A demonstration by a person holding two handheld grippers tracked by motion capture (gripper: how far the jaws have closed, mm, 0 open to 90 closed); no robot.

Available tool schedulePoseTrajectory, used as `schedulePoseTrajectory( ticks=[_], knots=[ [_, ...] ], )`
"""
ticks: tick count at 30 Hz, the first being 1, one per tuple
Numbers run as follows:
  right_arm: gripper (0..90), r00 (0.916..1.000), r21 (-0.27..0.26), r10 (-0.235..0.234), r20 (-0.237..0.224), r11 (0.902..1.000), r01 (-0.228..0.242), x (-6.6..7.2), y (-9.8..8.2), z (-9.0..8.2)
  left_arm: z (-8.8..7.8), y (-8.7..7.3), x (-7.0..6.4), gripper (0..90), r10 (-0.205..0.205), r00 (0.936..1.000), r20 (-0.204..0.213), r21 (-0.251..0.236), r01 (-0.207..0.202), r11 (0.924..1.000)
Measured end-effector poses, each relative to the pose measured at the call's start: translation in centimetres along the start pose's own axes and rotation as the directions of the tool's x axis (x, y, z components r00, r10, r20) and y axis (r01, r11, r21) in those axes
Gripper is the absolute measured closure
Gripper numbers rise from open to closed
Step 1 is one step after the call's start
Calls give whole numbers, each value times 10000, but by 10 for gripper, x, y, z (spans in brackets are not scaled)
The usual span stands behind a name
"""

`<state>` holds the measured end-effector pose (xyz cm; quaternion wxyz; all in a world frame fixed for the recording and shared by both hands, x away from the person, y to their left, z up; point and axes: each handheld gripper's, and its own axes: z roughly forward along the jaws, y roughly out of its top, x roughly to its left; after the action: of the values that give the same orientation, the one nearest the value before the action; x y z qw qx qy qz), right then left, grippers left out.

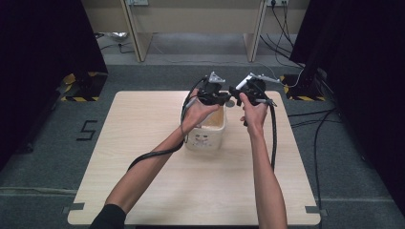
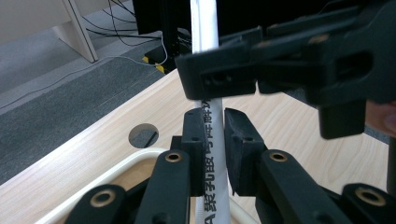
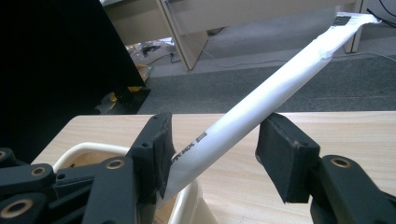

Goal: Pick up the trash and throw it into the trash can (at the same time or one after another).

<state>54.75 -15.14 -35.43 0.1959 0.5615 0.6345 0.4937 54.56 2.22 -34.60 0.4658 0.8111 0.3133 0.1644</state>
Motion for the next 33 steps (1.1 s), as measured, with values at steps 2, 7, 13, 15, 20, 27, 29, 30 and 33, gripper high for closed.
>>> schedulePoseTrajectory(
  ticks=[2, 7, 13, 15, 20, 27, 29, 30, 33],
  knots=[
    [489, 9999, -20, -97, 48, 10000, 97, 2, 0, 0, 0, 0, 0, 786, 54, 10000, -32, 67, -54, 10000],
    [535, 9992, -98, -372, 114, 9993, 373, 5, 0, -1, 1, 0, 1, 786, -7, 10000, -69, 113, 8, 9999],
    [607, 9991, -228, -411, -128, 9989, 408, 7, 1, -4, 2, -2, 1, 776, -9, 9999, -104, 292, 12, 9996],
    [610, 9988, -173, -447, -222, 9989, 443, 8, 0, -4, 1, -3, 1, 764, -27, 9999, -102, 347, 31, 9994],
    [626, 9967, -61, -736, -351, 9973, 734, 12, -2, -2, -3, -5, 3, 617, -278, 9995, -165, 462, 285, 9985],
    [542, 9954, -26, -907, -314, 9959, 906, 13, -1, -6, -15, -2, 4, 451, -433, 9989, -187, 518, 442, 9977],
    [510, 9940, 18, -1074, -213, 9942, 1075, 13, -1, -8, -19, -2, 4, 431, -394, 9990, -231, 501, 405, 9979],
    [495, 9931, 73, -1160, -158, 9932, 1161, 13, -1, -10, -22, -2, 4, 424, -370, 9991, -218, 513, 381, 9980],
    [436, 9867, 204, -1622, 118, 9866, 1619, 13, -2, -15, -29, -4, 5, 400, -275, 9995, -185, 591, 285, 9978]
  ],
)
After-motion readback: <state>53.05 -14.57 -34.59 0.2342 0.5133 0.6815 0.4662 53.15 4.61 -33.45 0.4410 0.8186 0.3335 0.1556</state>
